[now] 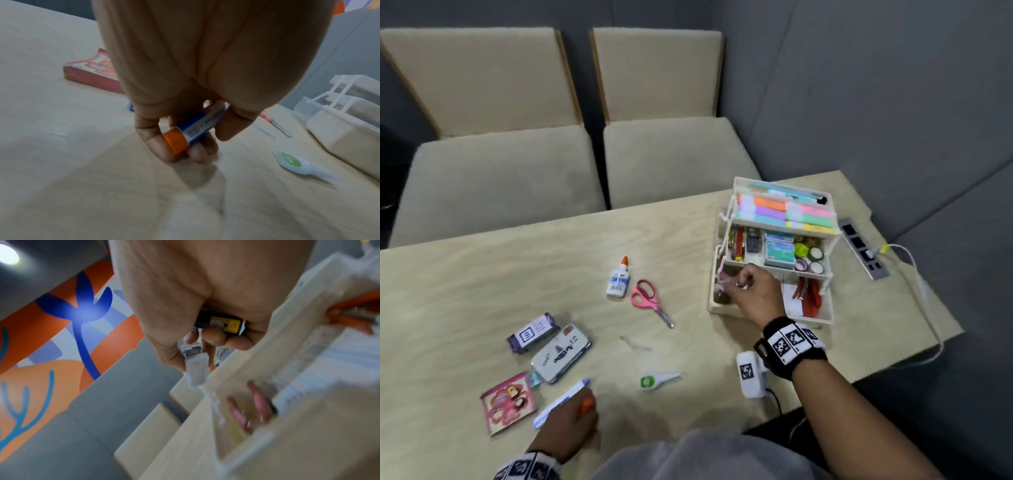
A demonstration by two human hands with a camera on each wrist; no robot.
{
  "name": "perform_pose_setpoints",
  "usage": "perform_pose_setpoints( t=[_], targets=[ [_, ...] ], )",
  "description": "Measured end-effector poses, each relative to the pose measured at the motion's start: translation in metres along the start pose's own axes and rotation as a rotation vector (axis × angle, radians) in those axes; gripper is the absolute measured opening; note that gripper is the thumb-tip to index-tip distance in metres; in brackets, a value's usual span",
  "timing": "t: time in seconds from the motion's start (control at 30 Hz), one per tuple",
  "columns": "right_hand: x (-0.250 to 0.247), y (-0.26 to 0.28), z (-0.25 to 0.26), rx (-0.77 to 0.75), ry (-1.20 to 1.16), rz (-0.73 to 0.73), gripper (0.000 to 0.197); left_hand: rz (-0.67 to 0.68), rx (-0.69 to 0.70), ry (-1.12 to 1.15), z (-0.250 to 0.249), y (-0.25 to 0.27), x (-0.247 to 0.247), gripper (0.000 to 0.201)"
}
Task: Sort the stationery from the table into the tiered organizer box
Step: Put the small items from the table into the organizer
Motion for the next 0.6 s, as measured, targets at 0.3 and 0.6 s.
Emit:
perform_pose_setpoints(
  t=[0.3, 0.6],
  targets=[
    [-0.066, -0.069, -0.031, 0.036, 0.257, -0.124, 0.034, -0.158, -0.255, 0.294, 0.020, -0.004, 0.013, 0.014],
    [-0.045, -0.089, -0.019, -0.109, 0.486, -0.009, 0.029, -0.142, -0.229, 0.162, -0.007, -0.001, 0.023, 0.020]
  ],
)
Point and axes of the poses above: each hand's wrist, its own y-axis away from the middle knuckle, its own x-axis out of the palm, z = x × y, the point moved 6 cm from there along -y, towards the middle knuckle, and after that the axes turned 10 degrees about y, right-handed, at the moved point
